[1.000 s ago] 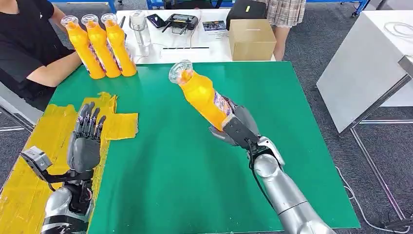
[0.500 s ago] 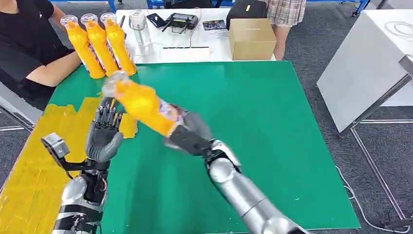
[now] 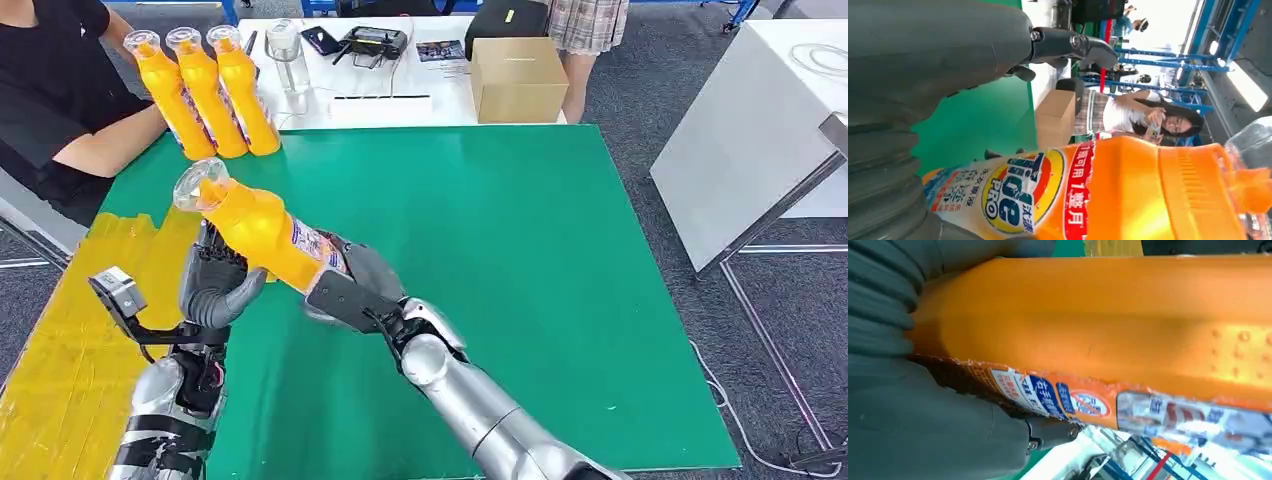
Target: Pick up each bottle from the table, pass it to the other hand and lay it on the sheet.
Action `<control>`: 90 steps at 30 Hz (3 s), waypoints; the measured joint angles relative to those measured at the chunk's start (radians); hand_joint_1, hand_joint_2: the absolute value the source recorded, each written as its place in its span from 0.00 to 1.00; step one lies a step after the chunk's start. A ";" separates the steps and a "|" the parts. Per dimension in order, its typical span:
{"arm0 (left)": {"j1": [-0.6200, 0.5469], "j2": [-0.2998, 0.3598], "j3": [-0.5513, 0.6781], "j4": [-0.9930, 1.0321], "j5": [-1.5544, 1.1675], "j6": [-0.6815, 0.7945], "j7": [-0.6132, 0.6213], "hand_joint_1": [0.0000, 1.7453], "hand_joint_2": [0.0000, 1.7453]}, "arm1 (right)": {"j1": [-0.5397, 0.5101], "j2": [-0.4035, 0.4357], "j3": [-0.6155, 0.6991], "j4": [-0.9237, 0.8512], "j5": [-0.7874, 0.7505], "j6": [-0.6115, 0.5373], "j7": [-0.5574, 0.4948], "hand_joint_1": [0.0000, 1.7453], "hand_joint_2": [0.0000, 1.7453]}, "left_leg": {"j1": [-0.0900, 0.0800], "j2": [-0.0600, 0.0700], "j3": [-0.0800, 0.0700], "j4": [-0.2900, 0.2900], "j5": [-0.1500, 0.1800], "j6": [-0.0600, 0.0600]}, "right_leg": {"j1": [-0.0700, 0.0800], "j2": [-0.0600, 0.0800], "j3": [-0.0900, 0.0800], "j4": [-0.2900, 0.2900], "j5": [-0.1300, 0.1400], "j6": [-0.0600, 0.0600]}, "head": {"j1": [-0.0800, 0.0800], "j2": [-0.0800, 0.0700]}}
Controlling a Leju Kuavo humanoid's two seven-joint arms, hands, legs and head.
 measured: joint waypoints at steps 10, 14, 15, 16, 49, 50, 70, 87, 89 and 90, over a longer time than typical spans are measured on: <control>0.000 0.000 -0.026 0.000 0.021 -0.029 0.019 0.00 1.00 | -0.010 0.003 0.016 0.041 0.001 -0.007 0.000 1.00 1.00 | 0.000 0.000 0.000 0.000 0.000 0.000 | 0.000 0.000 0.000 0.000 0.000 0.000 | 0.000 0.000; 0.000 0.000 -0.051 0.000 0.036 -0.048 0.032 0.00 1.00 | -0.010 0.010 0.026 0.064 0.005 -0.008 0.000 1.00 1.00 | 0.000 0.000 0.000 0.000 0.000 0.000 | 0.000 0.000 0.000 0.000 0.000 0.000 | 0.000 0.000; 0.001 0.000 -0.053 0.000 0.037 -0.049 0.032 0.00 1.00 | -0.010 0.012 0.027 0.067 0.005 -0.008 0.000 1.00 1.00 | 0.000 0.000 0.000 0.000 0.000 0.000 | 0.000 0.000 0.000 0.000 0.000 0.000 | 0.000 0.000; 0.001 0.000 -0.054 0.000 0.037 -0.049 0.032 0.00 1.00 | -0.010 0.013 0.027 0.071 0.005 -0.008 0.000 1.00 1.00 | 0.000 0.000 0.000 0.000 0.000 0.000 | 0.000 0.000 0.000 0.000 0.000 0.000 | 0.000 0.000; 0.014 0.031 -0.140 0.027 -0.021 -0.031 0.014 1.00 1.00 | -0.015 0.022 0.044 0.141 0.032 -0.020 -0.002 1.00 1.00 | 0.000 0.000 0.000 0.000 0.000 0.000 | 0.000 0.000 0.000 0.000 0.000 0.000 | 0.000 0.000; 0.014 0.031 -0.140 0.028 -0.021 -0.032 0.014 1.00 1.00 | -0.015 0.023 0.044 0.142 0.032 -0.021 -0.002 1.00 1.00 | 0.000 0.000 0.000 0.000 0.000 0.000 | 0.000 0.000 0.000 0.000 0.000 0.000 | 0.000 0.000; 0.013 0.036 -0.140 0.034 -0.052 -0.026 0.008 1.00 1.00 | -0.015 0.023 0.044 0.146 0.038 -0.043 -0.009 0.00 0.00 | 0.000 0.000 0.000 0.000 0.000 0.000 | 0.000 0.000 0.000 0.000 0.000 0.000 | 0.000 0.000; 0.013 0.241 -0.002 0.054 -0.450 0.140 -0.094 1.00 1.00 | -0.015 -0.073 -0.024 -0.023 0.019 -0.015 -0.021 0.00 0.00 | 0.001 0.001 0.000 0.000 0.000 0.000 | 0.001 0.001 -0.001 0.000 0.000 0.000 | 0.000 0.000; 0.014 0.265 0.025 0.059 -0.531 0.173 -0.108 1.00 1.00 | -0.014 -0.084 -0.029 -0.042 0.019 -0.010 -0.025 0.00 0.00 | 0.001 0.001 0.000 0.000 0.000 0.000 | 0.001 0.000 -0.001 0.000 0.000 0.000 | 0.000 0.000; 0.014 0.279 0.035 0.062 -0.574 0.194 -0.111 1.00 1.00 | -0.014 -0.088 -0.033 -0.051 0.019 -0.007 -0.026 0.00 0.00 | 0.001 0.001 -0.001 0.000 0.000 0.000 | 0.001 0.001 -0.001 0.000 0.000 0.000 | 0.000 0.000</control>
